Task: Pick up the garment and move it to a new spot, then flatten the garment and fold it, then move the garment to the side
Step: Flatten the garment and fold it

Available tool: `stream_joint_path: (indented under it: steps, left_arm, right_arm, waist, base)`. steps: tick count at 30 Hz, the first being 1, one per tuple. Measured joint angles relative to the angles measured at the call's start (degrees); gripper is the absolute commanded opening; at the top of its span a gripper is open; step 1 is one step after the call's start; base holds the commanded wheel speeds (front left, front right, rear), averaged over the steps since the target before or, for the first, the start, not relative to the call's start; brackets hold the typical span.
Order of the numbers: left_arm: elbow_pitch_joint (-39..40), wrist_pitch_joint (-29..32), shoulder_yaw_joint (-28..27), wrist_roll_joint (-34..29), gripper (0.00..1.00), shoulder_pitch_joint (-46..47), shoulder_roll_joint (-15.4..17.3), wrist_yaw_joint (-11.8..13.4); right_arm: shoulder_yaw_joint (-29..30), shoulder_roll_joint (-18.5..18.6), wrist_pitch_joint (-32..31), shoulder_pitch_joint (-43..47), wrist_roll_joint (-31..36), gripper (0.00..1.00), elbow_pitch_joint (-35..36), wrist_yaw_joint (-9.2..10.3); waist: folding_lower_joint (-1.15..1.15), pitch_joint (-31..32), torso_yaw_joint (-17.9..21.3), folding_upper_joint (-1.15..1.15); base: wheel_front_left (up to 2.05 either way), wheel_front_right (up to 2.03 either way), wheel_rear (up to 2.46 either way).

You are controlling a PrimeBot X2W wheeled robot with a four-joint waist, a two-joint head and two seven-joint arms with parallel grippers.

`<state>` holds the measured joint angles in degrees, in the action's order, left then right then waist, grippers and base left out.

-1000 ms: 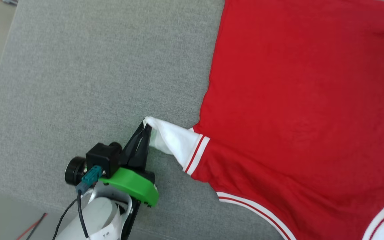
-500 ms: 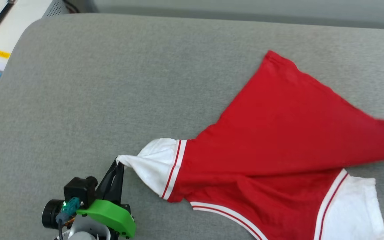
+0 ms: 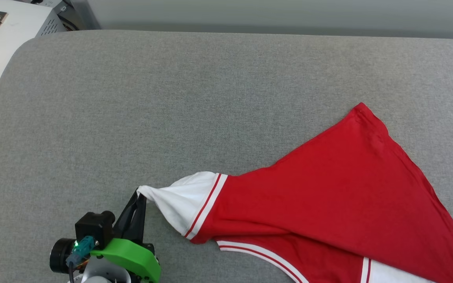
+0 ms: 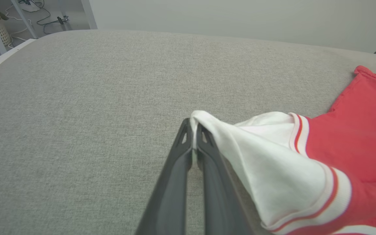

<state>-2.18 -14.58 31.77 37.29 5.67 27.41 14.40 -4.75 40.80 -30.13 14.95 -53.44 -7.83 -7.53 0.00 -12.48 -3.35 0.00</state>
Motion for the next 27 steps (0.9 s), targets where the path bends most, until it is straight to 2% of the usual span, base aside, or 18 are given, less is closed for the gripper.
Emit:
stream_joint_path:
  steps: [2,3,4,8,12,16,18,22,27]
  left_arm:
    - [-0.02,0.01,0.08,0.00,0.00,0.00,-0.03,0.04]
    - [-0.02,0.02,0.10,0.00,0.00,0.01,-0.04,0.07]
    - [-0.02,0.03,0.15,0.00,0.00,0.00,-0.05,0.21]
    - [0.21,0.49,0.45,0.00,0.00,0.00,-0.04,0.48]
    - [1.04,0.59,0.89,-0.11,0.00,0.03,-0.08,0.79]
    - [1.59,0.87,1.35,-0.54,0.00,0.62,-0.35,0.94]
    - [1.72,1.03,1.69,-0.71,0.00,1.47,-0.60,0.93]
    - [1.87,1.05,2.16,-1.64,0.00,3.52,-1.32,0.60]
    - [1.90,1.02,2.81,-2.45,0.00,6.03,-2.23,-0.30]
  right_arm:
    - [1.20,-0.78,1.18,-0.03,0.85,0.00,-0.31,-0.03]
    - [1.67,-1.13,1.52,-0.17,1.14,0.31,-0.27,-0.04]
    - [2.27,-1.44,1.91,-0.20,1.54,1.00,-0.05,-0.08]
    - [6.12,-1.43,3.31,-2.01,2.71,1.00,2.93,-0.05]
    - [10.49,1.00,4.23,-6.00,3.97,1.00,9.50,-0.01]
    - [11.76,3.10,2.24,-12.37,5.42,1.00,15.23,-0.01]
    - [9.99,4.11,-0.23,-17.15,6.19,1.00,17.24,-0.01]
    - [2.22,5.86,-6.93,-27.73,8.05,1.00,18.34,-0.01]
    - [-7.98,5.82,-16.82,-41.93,9.98,1.00,13.26,-0.01]
  waist:
    - [0.00,-0.11,0.01,0.00]
    - [0.00,-0.04,0.06,0.00]
    - [0.00,0.07,0.15,0.00]
    - [0.00,0.78,0.30,0.00]
    - [0.00,0.66,-0.12,0.00]
    - [0.00,-0.28,-0.66,0.00]
    - [0.00,-1.06,-1.05,0.00]
    - [0.00,-2.71,-2.01,0.00]
    - [0.00,-4.93,-3.52,0.00]
  base:
    - [0.00,0.00,0.00]
    - [0.00,0.00,0.00]
    - [0.00,0.00,0.00]
    - [0.00,0.00,0.00]
    - [0.00,0.00,0.00]
    - [0.00,0.00,0.00]
    - [0.00,0.00,0.00]
    - [0.00,0.00,0.00]
    - [0.00,0.00,0.00]
